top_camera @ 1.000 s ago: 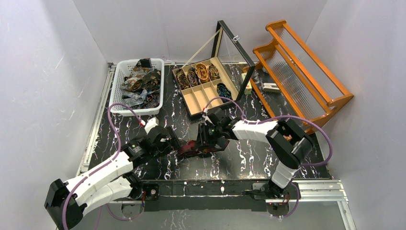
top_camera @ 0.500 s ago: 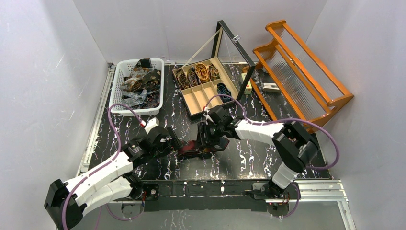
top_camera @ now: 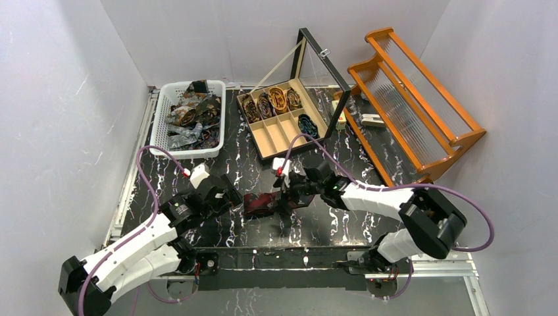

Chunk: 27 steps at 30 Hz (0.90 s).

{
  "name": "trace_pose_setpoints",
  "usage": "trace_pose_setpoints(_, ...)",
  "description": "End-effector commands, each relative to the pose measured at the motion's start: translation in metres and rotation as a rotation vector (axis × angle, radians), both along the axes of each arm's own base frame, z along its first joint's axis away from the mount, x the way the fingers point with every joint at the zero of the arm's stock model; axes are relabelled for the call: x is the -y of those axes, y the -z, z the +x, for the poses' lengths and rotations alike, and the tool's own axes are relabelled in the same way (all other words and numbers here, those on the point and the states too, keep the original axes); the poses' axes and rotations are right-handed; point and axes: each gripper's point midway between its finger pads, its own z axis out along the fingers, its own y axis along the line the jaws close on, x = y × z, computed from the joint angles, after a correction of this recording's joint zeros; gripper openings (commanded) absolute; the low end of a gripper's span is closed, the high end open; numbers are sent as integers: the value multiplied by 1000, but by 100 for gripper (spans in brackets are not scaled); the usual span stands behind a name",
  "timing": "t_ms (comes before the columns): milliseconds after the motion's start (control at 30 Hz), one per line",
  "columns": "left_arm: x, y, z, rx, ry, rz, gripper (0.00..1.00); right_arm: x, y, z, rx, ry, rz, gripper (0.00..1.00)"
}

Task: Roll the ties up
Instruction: Roll the tie at the center of the board.

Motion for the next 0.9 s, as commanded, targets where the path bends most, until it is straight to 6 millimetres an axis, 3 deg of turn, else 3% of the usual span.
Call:
trace_pose_setpoints(0, -13, 1, 0, 4, -39, 41, 98, -30, -17, 3, 359, -272, 53, 98)
trace_pose_setpoints(333, -9, 6, -3, -24, -12, 50, 98, -54, 11, 1, 335, -377, -6, 99)
trace_pose_setpoints(533, -8, 8, -3, -36, 2, 62, 98, -58, 36, -16, 254, -447, -39, 99)
trace_pose_setpoints(700, -8, 8, -3, -41, 6, 66, 98, -65, 48, -7, 235, -392, -69, 97)
trace_pose_setpoints(867, -9, 5, -4, -41, 6, 68, 98, -65, 57, -5, 222, -391, -95, 82)
